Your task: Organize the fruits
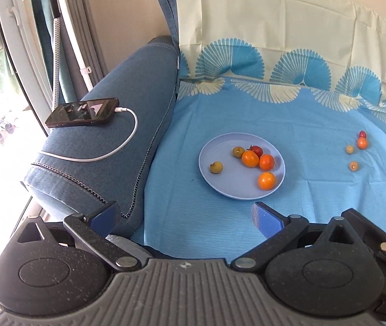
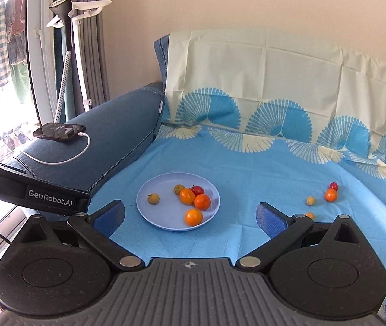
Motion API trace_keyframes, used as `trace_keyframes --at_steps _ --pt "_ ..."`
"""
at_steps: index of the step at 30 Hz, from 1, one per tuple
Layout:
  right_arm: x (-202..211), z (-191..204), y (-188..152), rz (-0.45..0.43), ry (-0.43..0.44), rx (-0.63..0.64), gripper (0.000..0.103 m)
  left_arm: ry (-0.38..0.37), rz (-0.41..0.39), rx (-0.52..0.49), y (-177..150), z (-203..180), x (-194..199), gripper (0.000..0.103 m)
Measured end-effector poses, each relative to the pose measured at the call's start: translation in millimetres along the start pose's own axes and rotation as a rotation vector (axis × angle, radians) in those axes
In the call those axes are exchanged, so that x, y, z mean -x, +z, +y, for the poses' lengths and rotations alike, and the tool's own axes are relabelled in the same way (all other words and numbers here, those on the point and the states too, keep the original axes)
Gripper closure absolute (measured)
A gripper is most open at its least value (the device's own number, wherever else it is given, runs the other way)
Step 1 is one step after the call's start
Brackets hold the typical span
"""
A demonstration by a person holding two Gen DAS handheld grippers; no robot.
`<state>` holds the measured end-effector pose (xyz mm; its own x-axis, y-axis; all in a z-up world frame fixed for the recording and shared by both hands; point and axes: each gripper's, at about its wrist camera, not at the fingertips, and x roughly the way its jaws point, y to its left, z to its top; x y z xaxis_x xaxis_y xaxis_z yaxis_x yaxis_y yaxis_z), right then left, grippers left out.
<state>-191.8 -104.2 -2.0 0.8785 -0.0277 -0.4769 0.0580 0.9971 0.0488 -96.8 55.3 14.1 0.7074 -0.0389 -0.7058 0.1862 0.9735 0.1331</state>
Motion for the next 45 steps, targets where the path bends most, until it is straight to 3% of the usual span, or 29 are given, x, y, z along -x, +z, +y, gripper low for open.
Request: trace_keyframes --at_steps 45 --pt "-1.0 6.7 1.2 0.007 -0.013 0.013 0.001 -0.008 0.003 0.006 2.2 4.5 -5.0 0.000"
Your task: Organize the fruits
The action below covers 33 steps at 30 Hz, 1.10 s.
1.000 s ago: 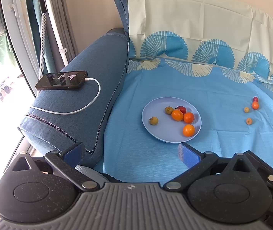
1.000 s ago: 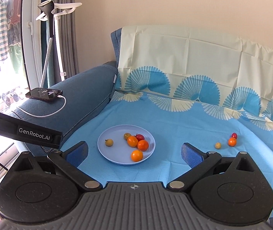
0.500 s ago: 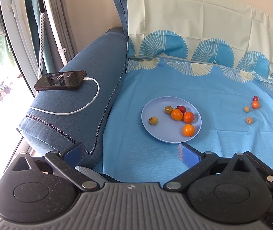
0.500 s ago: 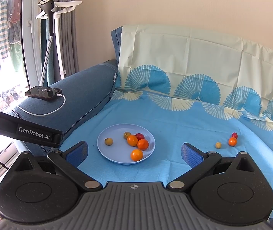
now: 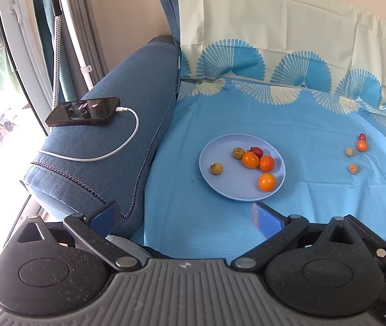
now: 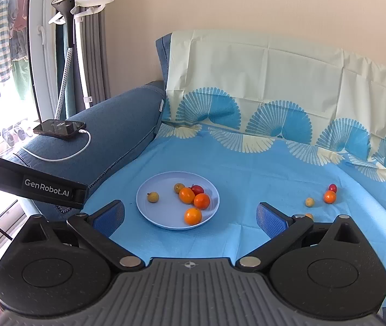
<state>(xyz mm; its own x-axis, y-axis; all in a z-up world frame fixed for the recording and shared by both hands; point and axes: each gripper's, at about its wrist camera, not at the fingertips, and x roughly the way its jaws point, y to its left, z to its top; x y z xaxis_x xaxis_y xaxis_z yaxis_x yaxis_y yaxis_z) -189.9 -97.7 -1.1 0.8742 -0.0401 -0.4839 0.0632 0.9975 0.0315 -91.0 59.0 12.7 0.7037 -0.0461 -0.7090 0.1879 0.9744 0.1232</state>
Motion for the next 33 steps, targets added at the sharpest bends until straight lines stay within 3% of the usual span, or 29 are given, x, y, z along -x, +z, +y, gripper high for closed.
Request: trace_keyframes --at_steps 23,33 --pt "-22.8 -6.7 -3.9 0.052 0.004 -0.029 0.001 0.011 0.061 -0.009 6.0 -6.5 -26.9 0.000" --pt "-38.4 -34.9 -5.6 0.072 -0.039 -0.095 0.001 0.007 0.090 -0.040 18.2 -25.3 -42.8 0.000"
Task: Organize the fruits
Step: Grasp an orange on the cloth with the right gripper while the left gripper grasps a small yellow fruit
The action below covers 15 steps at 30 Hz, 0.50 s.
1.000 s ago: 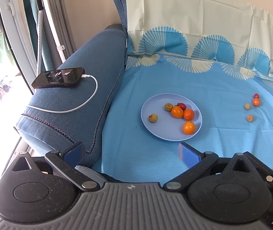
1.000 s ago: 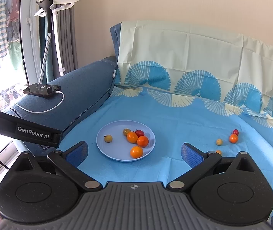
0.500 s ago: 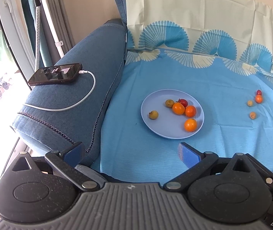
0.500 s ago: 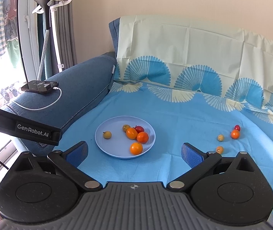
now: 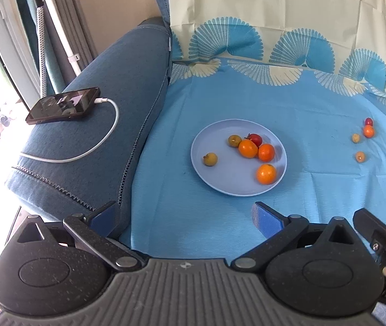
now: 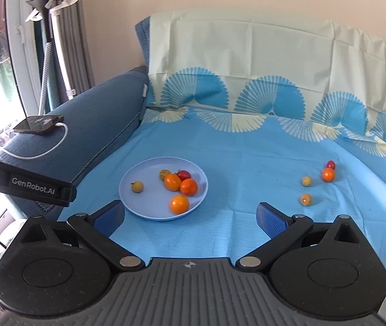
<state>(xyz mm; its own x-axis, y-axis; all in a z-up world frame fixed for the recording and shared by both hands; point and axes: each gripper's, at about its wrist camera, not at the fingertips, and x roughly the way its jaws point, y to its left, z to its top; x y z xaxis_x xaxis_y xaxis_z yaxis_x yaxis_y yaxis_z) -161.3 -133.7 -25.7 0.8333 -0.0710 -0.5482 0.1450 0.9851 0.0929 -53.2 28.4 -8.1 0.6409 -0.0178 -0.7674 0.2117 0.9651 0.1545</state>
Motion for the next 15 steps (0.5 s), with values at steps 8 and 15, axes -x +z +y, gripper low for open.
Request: trace_keyframes --at_steps 8,15 --pt "-12.7 -43.2 3.6 0.002 -0.094 -0.075 0.001 -0.023 0.008 -0.023 22.9 -25.9 -14.9 0.000" --pt "-25.7 -86.3 7.9 0.003 -0.179 -0.129 0.001 -0.039 0.007 -0.055 47.0 -56.6 -29.6 0.000"
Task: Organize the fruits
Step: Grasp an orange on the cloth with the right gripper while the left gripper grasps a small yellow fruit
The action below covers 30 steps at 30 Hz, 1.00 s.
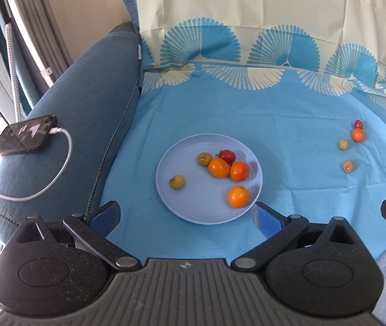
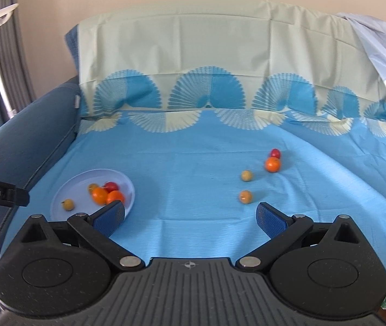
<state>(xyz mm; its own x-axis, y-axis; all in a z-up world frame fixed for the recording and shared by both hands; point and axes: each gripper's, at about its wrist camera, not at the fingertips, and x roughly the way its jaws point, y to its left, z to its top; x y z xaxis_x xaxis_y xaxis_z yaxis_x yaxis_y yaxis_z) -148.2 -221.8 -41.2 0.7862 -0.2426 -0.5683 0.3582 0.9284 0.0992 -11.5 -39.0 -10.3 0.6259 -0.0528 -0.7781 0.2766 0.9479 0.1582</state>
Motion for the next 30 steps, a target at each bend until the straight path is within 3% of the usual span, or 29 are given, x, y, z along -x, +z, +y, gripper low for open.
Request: trace_keyframes --at_steps 9,14,19,30 --pt "-29.3 -63.4 9.2 0.003 -0.113 -0.075 0.001 -0.040 0.018 -0.060 29.1 -48.6 -25.3 0.000" --pt "-66.0 -111.5 14.1 0.007 -0.203 -0.121 0.001 -0.055 0.040 -0.122 43.8 -85.6 -51.5 0.000" --pt "-129.3 -151.7 19.5 0.052 -0.236 -0.143 0.001 -0.087 0.077 -0.170 59.3 -124.7 -86.7 0.000" --pt "-301.0 -186.4 45.3 0.157 -0.152 -0.164 0.001 -0.078 0.159 -0.180 101.1 -181.8 -165.2 0.000"
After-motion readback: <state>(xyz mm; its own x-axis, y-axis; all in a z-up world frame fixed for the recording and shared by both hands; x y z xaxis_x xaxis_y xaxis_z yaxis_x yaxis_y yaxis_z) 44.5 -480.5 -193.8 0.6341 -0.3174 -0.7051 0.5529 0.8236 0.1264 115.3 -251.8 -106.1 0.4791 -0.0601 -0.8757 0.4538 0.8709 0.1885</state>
